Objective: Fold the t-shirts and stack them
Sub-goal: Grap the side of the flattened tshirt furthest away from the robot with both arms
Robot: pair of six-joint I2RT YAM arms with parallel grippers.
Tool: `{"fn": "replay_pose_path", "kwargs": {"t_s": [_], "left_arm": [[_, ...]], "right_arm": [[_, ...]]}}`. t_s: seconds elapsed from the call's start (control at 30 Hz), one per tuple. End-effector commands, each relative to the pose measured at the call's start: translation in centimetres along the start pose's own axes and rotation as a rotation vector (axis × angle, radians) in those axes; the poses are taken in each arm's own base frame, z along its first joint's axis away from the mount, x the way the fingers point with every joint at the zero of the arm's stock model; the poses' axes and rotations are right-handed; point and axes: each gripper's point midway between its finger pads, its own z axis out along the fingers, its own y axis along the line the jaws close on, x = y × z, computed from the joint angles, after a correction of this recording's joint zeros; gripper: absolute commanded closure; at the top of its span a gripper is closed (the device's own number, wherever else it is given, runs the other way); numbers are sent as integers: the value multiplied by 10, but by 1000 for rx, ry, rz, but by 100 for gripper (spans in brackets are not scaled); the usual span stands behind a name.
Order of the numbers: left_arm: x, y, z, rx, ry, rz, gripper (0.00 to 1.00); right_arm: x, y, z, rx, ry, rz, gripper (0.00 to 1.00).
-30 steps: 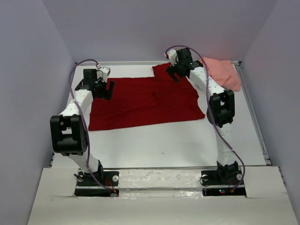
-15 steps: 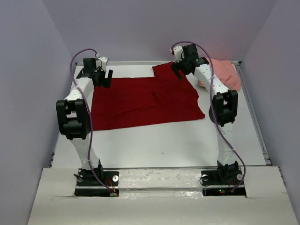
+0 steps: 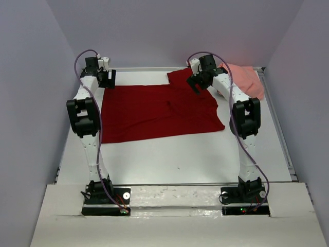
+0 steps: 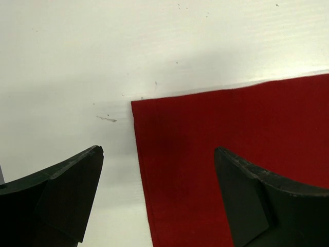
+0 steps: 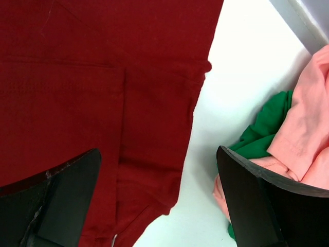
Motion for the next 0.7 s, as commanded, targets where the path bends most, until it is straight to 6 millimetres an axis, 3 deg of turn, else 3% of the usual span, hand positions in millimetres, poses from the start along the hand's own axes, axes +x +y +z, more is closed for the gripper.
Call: {"fn": "replay_pose_path", "kwargs": {"t_s": [0.0, 0.33, 0.67], "left_arm": [[-25, 4, -10, 21, -40, -26, 1], [-31, -2, 7, 126, -49, -66, 1], [-10, 2, 22, 114, 9, -69, 1]], "right_arm": [[-22, -12, -37, 13, -83, 19, 0], [-15, -6, -44, -6, -75, 13, 0], [-19, -9, -53, 3, -88, 8, 0]]}}
